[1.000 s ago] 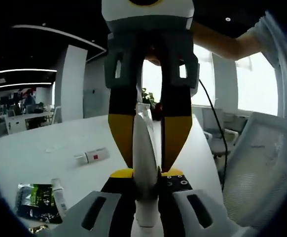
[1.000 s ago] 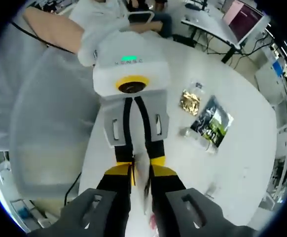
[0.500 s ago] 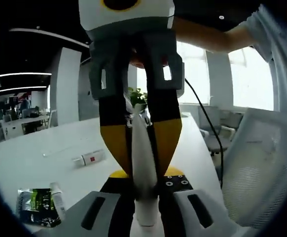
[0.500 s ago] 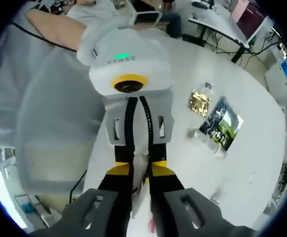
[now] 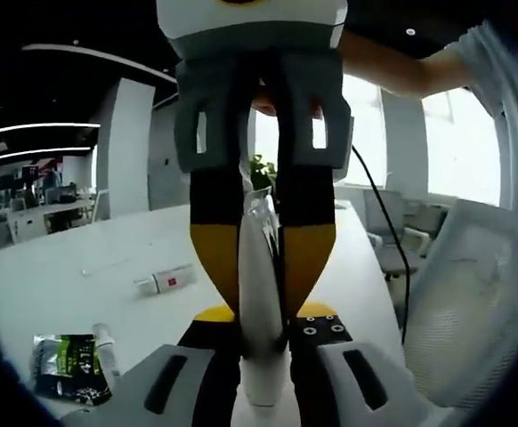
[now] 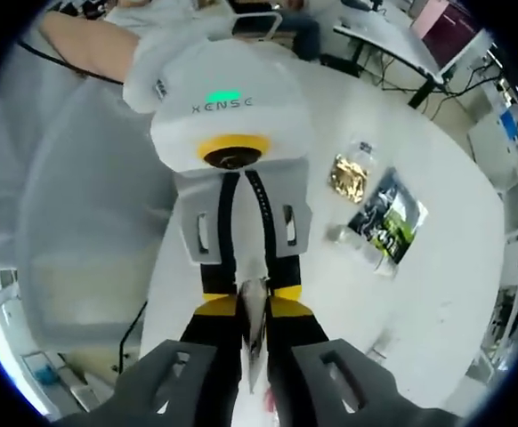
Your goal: Arrange the skincare products in the storage area until every visible bottle or jar stands upright without overlapping.
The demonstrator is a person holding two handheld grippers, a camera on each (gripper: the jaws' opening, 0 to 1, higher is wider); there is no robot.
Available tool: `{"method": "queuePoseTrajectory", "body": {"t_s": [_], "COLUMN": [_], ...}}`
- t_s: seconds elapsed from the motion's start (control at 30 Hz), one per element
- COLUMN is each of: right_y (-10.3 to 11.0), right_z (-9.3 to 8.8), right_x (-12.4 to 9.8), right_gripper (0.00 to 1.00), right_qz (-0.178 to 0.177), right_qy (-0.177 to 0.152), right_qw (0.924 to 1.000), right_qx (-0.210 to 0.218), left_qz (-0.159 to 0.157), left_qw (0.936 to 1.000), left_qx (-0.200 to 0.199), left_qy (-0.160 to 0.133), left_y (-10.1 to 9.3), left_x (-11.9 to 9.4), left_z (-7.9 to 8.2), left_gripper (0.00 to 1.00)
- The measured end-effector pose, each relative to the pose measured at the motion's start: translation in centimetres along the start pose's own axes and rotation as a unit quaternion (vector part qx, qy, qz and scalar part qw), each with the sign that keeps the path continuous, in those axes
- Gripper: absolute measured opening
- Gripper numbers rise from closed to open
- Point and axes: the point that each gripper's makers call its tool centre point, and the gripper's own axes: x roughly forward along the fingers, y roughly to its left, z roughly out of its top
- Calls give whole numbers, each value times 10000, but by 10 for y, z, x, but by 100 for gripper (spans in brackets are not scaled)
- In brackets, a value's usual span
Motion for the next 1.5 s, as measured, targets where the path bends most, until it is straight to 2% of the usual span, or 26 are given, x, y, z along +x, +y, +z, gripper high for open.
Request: {"method": "queuePoseTrajectory", "body": {"t_s": [0.07,0.3,0.47,0.6,0.8,0.93,1.07,1.27,1.33,1.5], "right_y": [1,-9,-9,-14,-21,-26,-25,-34,-45,-40], "right_z": [-1,-18,-30,-40,-51,-54,-54,-60,-64,-66], "right_x": [0,-3,-8,-10,-13,-14,-14,-14,-13,-15], "right_gripper": [8,8,8,8,8,9,10,10,10,10], "right_qz": [-49,-192,-309,-359,-394,-348,-324,-324,-327,-347], "right_qy": [103,254,346,330,290,221,240,339,358,414], "right_qw": [9999,9994,9984,9972,9958,9944,9945,9942,9933,9922], "right_qx": [-129,148,331,563,773,969,972,970,1051,1122], "left_qz": [30,276,316,324,364,317,330,357,357,350], "left_qw": [10000,9994,9989,9989,9985,9984,9984,9983,9982,9980], "left_qx": [-22,-114,-41,-19,-39,-26,-25,-59,-62,-70], "left_qy": [31,159,329,343,412,473,465,464,481,515], "left_y": [2,14,15,14,15,12,14,17,17,17], "left_x": [0,-3,-2,0,1,2,2,1,1,1], "left_z": [0,-4,-10,-9,-12,-14,-12,-12,-12,-13], "left_gripper": [17,19,15,21,17,17,17,16,16,16]}}
